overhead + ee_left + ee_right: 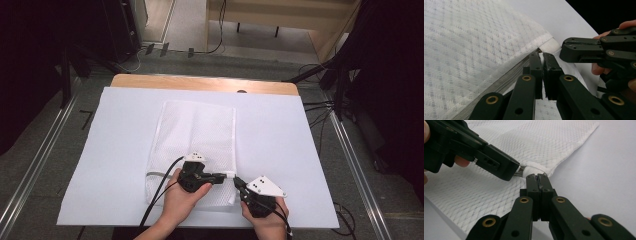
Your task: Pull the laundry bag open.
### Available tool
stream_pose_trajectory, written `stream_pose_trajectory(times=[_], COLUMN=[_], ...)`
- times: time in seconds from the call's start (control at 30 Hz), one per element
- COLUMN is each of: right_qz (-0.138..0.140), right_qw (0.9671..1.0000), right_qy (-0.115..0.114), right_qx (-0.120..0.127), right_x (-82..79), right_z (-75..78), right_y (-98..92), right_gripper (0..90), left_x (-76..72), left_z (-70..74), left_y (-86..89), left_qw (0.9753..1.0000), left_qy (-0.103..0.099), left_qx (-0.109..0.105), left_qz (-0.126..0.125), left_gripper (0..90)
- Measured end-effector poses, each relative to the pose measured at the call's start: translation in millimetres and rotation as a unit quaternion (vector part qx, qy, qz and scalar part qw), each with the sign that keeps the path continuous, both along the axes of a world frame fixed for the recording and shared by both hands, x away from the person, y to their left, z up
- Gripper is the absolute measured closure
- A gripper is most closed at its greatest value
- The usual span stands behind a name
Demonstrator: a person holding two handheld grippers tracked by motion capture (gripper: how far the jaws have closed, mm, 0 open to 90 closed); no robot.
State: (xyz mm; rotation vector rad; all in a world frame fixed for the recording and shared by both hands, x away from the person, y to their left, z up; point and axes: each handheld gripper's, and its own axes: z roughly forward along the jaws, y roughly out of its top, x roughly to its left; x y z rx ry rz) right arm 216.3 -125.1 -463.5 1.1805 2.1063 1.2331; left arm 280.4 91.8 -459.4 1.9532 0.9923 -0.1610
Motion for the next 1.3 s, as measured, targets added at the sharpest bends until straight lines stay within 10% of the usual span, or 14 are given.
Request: stream_pose_trajectory(times=[0.6,1.3], right_qz=[-0.004,-0.014], right_qw=[1.0000,0.9998], right_qy=[-0.006,-0.008], right_qx=[-0.006,-0.009], right_x=[0.0,0.3], right_z=[2.7,4.1], right_y=[-3.5,-8.9], right_gripper=[90.0,90.0], left_x=[0.3,-12.9], left_z=[-5.5,-0.6], left_y=[27.1,121.5], left_qw=[0.9995,0.9947], left_qy=[-0.006,-0.017], left_qx=[0.021,0.047], left_qz=[0.021,0.090], left_gripper=[87.6,87.6])
